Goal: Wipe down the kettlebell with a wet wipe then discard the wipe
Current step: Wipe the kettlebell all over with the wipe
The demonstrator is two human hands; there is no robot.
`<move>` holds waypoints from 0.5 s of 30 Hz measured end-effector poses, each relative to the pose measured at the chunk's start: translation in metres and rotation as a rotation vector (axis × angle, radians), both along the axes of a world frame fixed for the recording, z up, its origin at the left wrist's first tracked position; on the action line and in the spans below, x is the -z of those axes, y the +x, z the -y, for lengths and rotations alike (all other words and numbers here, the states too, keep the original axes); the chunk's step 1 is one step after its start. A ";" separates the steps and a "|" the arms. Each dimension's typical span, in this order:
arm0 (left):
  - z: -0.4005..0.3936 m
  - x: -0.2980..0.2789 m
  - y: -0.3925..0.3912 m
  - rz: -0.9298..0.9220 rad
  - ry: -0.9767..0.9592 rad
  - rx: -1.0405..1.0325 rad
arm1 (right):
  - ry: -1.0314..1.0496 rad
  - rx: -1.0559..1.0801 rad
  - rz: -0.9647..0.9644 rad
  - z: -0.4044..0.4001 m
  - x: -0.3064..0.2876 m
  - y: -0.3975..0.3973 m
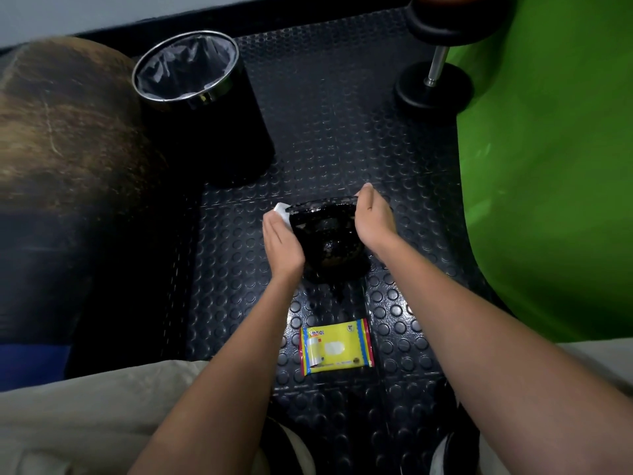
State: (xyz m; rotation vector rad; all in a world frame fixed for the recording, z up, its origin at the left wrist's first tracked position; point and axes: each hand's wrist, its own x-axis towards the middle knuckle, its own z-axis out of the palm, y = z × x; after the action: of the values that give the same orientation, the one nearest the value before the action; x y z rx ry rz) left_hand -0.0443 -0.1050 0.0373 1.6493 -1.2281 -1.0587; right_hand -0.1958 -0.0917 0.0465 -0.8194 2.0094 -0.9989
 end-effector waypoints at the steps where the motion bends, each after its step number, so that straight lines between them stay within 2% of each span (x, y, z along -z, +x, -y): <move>1: 0.004 -0.001 0.002 -0.075 0.111 -0.032 | -0.002 -0.003 0.001 0.000 0.000 0.000; 3: 0.011 -0.005 0.009 -0.203 0.316 -0.072 | -0.002 -0.011 0.000 0.000 -0.002 0.001; 5: 0.017 -0.008 0.014 -0.233 0.443 -0.050 | 0.004 -0.013 0.006 0.000 -0.004 0.001; 8: 0.019 -0.011 0.016 -0.160 0.440 0.001 | 0.010 0.001 0.018 -0.001 -0.004 0.000; 10: 0.015 -0.015 0.014 0.007 0.295 0.040 | 0.009 0.016 0.020 -0.002 -0.004 0.000; 15: 0.009 -0.032 -0.005 0.440 -0.241 0.280 | 0.002 0.042 0.032 -0.003 -0.002 -0.003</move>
State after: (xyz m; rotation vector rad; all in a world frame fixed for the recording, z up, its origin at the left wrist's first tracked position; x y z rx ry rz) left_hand -0.0491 -0.1142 0.0695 1.5981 -1.8405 -0.6845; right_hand -0.1987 -0.0884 0.0481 -0.7579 2.0079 -1.0272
